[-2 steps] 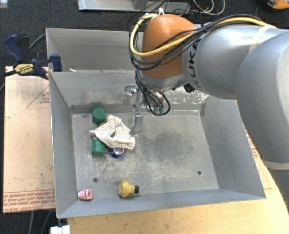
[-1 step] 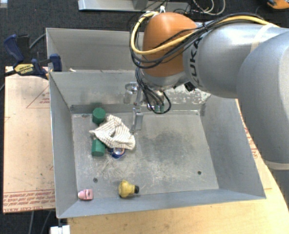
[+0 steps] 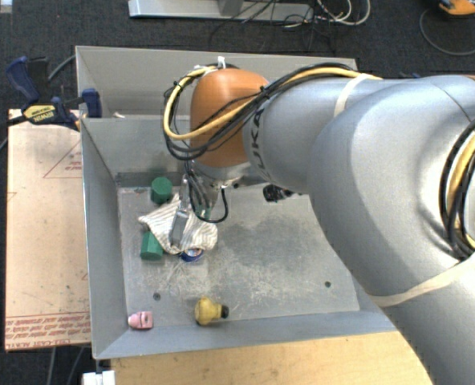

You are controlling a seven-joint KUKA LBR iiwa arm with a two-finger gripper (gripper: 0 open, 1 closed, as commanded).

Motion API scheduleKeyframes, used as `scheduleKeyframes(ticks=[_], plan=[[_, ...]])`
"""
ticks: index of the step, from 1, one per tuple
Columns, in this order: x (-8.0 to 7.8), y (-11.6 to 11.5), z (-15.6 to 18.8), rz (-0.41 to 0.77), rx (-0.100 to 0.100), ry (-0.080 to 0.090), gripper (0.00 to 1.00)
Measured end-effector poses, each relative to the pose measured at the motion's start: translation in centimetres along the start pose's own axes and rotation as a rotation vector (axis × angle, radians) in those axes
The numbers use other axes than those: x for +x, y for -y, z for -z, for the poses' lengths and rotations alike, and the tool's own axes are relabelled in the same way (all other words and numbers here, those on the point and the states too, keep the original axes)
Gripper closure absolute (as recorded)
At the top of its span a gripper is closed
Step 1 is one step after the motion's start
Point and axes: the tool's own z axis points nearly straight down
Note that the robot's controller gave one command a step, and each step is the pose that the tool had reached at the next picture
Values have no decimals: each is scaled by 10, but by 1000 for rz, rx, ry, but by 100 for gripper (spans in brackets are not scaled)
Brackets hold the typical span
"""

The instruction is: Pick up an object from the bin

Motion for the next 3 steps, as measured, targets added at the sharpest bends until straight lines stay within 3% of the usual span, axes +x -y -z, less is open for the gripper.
scheduleKeyframes(ticks=[1,2,3], plan=[[-24,8,61,324,-1,13,0],[55,-48,29,116,-2,-3,0],[-7,-30,6,171,-10,15,0]])
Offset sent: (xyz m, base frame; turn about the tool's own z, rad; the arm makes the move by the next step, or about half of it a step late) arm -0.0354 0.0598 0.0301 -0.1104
